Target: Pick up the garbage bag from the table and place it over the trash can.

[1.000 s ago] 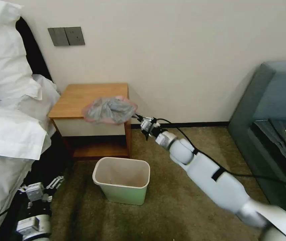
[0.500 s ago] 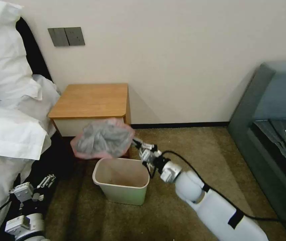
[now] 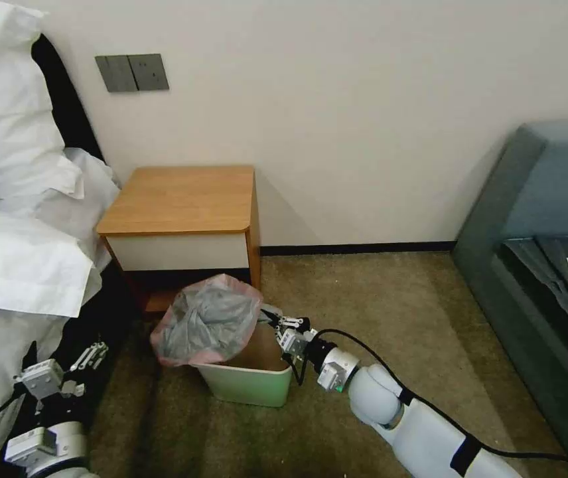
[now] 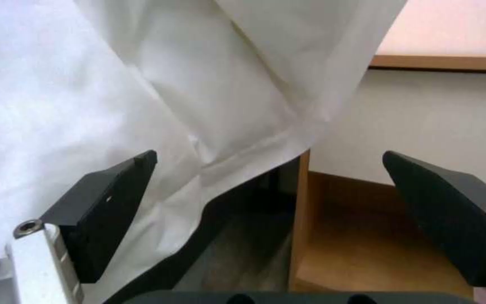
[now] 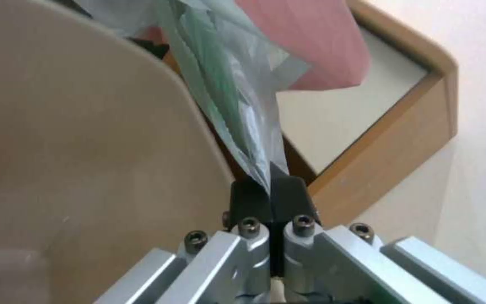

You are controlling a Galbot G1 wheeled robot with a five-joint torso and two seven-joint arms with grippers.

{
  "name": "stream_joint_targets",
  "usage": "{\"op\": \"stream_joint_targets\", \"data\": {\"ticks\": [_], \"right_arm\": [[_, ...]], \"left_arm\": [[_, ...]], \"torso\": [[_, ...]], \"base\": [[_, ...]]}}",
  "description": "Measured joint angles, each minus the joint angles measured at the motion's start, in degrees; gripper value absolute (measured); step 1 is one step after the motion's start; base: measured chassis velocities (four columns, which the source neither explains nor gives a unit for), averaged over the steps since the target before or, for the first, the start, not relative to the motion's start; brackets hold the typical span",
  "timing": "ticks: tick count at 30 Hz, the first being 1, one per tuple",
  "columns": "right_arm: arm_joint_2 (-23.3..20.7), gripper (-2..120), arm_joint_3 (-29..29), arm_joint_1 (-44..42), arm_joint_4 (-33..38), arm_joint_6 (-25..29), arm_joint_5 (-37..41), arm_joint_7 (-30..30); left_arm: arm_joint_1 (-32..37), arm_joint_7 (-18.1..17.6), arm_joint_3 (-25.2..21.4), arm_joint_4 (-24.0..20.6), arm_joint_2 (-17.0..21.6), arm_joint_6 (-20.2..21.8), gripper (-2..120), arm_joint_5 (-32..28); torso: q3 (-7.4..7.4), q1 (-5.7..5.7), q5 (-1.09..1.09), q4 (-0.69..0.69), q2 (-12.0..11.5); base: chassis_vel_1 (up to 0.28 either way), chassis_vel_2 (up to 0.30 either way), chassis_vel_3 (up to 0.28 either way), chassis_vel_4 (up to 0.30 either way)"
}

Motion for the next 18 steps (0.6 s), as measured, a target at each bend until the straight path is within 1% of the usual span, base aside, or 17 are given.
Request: {"op": "stream_joint_targets", "data": {"ticks": [9,12,13,16,17,18], "right_arm": [[-0.12,0,-0.17,-0.62,-0.26,0.00,0.07,-0.13],[-0.35,14,-0.16,-0.64,-0.01,-0.02,0.08,-0.15],[-0.35,14,-0.16,-0.64,-0.01,-0.02,0.08,-0.15],[-0.85,28,0.18,-0.81,0.54,-0.02,0.39,-0.18],[-0.85,28,0.18,-0.81,0.54,-0.02,0.39,-0.18],[-1.03,32,0.29,-0.87,0.82,-0.03,0.50,-0.19]], "left_arm": [[-0.18,-0.26,1.06,-0.19,-0.08,-0.01,100,1.95],[-0.19,-0.45,1.31,-0.17,-0.09,0.01,99,2.63],[-0.19,-0.45,1.31,-0.17,-0.09,0.01,99,2.63],[-0.27,-0.50,1.47,0.11,-0.12,0.06,99,2.96],[-0.27,-0.50,1.47,0.11,-0.12,0.06,99,2.96],[-0.30,-0.50,1.52,0.23,-0.14,0.06,99,3.08]], "torso": [[0.00,0.00,0.00,0.00,0.00],[0.00,0.00,0.00,0.00,0.00],[0.00,0.00,0.00,0.00,0.00],[0.00,0.00,0.00,0.00,0.00],[0.00,0.00,0.00,0.00,0.00],[0.00,0.00,0.01,0.00,0.00]], "base": [[0.000,0.000,0.000,0.000],[0.000,0.000,0.000,0.000],[0.000,0.000,0.000,0.000],[0.000,0.000,0.000,0.000],[0.000,0.000,0.000,0.000],[0.000,0.000,0.000,0.000]]}}
